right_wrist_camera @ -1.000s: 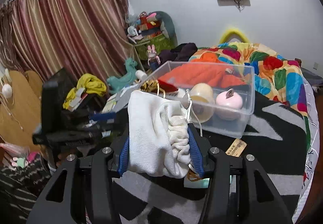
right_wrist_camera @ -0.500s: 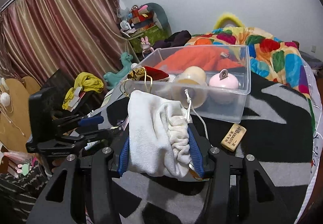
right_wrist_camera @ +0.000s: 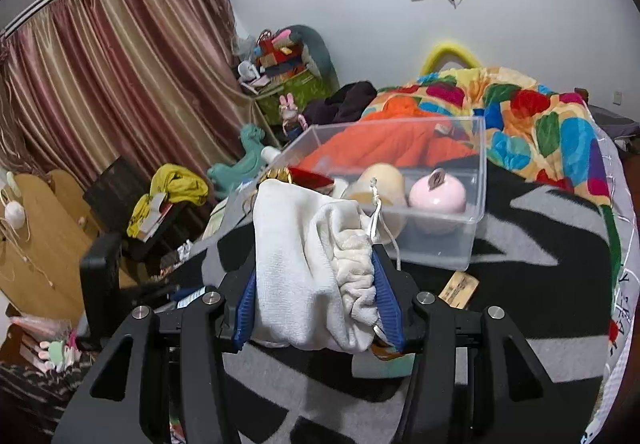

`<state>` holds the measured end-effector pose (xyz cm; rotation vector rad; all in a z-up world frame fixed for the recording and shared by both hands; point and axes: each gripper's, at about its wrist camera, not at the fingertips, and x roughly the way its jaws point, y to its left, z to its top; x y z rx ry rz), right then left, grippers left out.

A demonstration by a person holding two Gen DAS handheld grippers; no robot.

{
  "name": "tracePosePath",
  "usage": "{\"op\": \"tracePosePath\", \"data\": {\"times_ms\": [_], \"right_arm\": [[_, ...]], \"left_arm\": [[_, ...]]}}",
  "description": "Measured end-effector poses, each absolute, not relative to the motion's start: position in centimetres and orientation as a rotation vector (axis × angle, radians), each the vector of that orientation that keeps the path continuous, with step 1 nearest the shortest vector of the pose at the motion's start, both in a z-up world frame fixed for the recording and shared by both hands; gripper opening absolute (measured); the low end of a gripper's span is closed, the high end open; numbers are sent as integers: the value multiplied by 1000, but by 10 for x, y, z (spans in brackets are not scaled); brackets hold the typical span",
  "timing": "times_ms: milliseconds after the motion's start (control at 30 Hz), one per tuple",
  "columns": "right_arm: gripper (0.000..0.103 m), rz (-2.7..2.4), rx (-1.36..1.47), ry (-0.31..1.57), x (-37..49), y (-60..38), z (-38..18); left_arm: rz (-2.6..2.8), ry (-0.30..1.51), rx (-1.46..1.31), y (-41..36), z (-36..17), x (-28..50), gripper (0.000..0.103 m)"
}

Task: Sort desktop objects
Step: 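Lift the green bottle with the left tool while the right tool lifts the white bag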

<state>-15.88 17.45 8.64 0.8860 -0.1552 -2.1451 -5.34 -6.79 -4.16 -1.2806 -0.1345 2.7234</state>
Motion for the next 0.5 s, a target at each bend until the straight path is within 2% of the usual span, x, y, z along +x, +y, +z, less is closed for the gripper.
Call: {"op": "tracePosePath", "data": {"times_ms": [33,400,500], "right_arm": [[47,-2154,880,-159,-160,175,88],[47,-2208,847,-147,-171,172,98],[47,-2213,825,-157,-175,172,104]], "left_arm": [[2736,-125,-1281,-69,-41,-53,41],[2807,-145,-1150,-78,-4,-59,41],[2781,-230,-1103,-82,6,-68,41]]}}
